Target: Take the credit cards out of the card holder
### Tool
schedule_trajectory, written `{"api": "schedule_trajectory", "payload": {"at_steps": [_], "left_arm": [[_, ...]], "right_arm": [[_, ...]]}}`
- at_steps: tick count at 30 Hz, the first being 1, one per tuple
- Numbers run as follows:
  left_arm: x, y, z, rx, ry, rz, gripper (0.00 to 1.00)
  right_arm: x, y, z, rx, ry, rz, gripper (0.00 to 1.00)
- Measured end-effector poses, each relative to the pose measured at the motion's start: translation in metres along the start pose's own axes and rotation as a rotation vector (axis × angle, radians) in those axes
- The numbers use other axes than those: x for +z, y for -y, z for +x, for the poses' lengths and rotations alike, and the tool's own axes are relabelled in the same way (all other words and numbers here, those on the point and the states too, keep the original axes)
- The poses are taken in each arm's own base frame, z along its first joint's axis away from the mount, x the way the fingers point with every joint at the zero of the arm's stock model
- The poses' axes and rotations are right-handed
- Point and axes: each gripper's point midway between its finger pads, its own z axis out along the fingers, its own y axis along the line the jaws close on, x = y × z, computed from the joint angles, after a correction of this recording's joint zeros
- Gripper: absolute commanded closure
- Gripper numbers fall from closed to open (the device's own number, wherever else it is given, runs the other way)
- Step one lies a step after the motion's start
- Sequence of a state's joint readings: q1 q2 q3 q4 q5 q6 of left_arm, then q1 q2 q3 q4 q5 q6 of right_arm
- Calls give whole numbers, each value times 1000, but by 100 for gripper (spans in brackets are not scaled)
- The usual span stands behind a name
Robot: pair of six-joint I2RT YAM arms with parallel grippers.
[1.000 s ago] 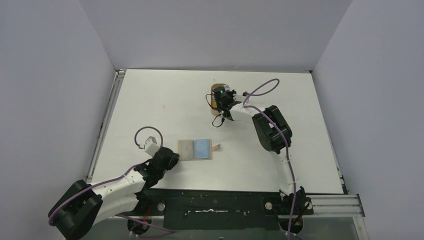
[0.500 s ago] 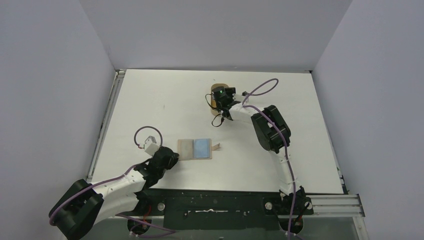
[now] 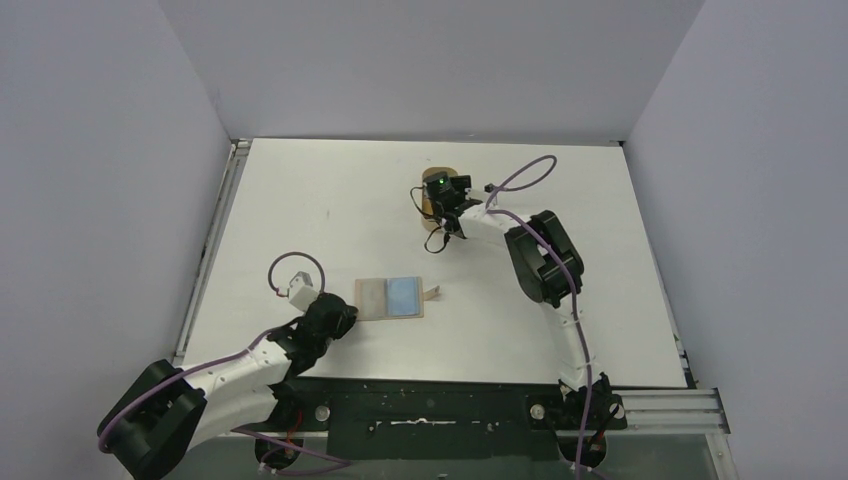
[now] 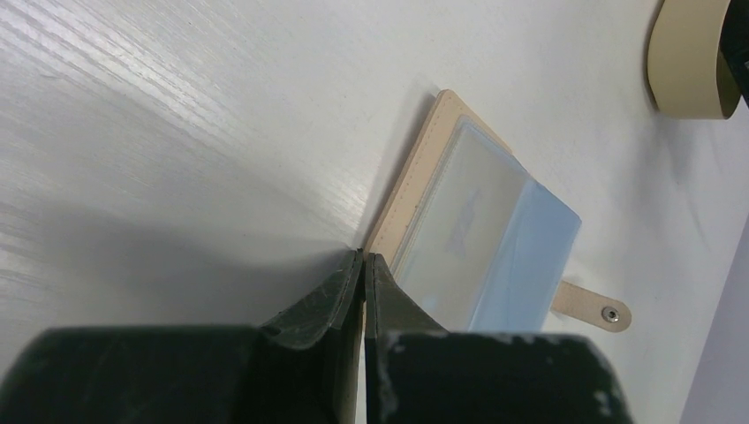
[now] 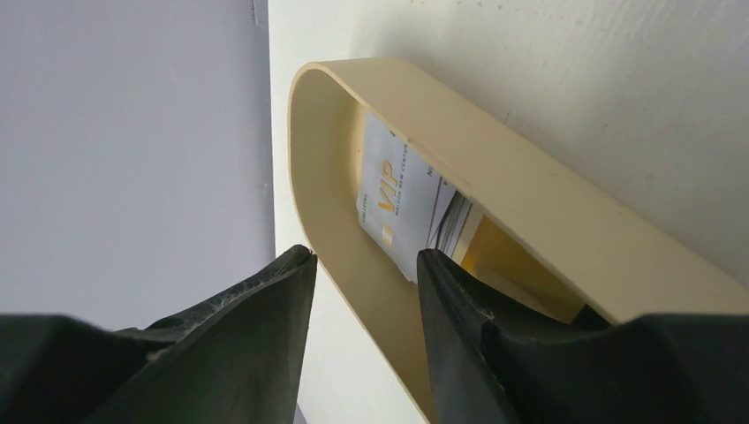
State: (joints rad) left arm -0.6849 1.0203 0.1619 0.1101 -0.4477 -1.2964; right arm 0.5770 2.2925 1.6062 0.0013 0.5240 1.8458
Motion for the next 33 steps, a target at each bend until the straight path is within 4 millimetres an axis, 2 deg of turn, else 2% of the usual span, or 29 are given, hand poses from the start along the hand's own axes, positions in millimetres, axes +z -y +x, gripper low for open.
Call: {"api": "schedule_trajectory", "payload": {"at_steps": [2,5,8,12,15,19,21,23,25,29,31,33], "left_arm": [[-1,0,0,3,-1,-1,100],[-2,-1,0,19,-7,2,100],[-3,0,0,38,-10,7,100],[-8,5,-3,66,-8,29,100],[-14,17,-8,91,-5,62,100],[-26,52,-20,121,4,150,100],[-31,67,-24,140,6,190,100],[-31,73,-24,167,0,204,100],[-27,72,-20,196,-17,191,100],[-11,56,-2,257,-72,119,100],[-6,49,6,277,-91,93,100],[-1,43,13,294,-107,74,100]], "right_arm": [[-5,-3,0,1,-10,0,54],[-23,-14,-3,1,-30,-17,54],[-49,-34,-8,-16,-70,-53,54],[-95,-62,-15,-101,-143,-120,54],[-133,-72,-15,-305,-230,-198,57],[-169,-71,5,-692,-397,-295,56],[-184,-58,17,-898,-479,-321,55],[-200,-36,28,-1076,-544,-339,54],[-212,-5,39,-1221,-603,-339,54],[-236,83,54,-1460,-767,-301,52],[-244,117,55,-1531,-829,-278,52],[-251,143,54,-1589,-867,-262,51]]}}
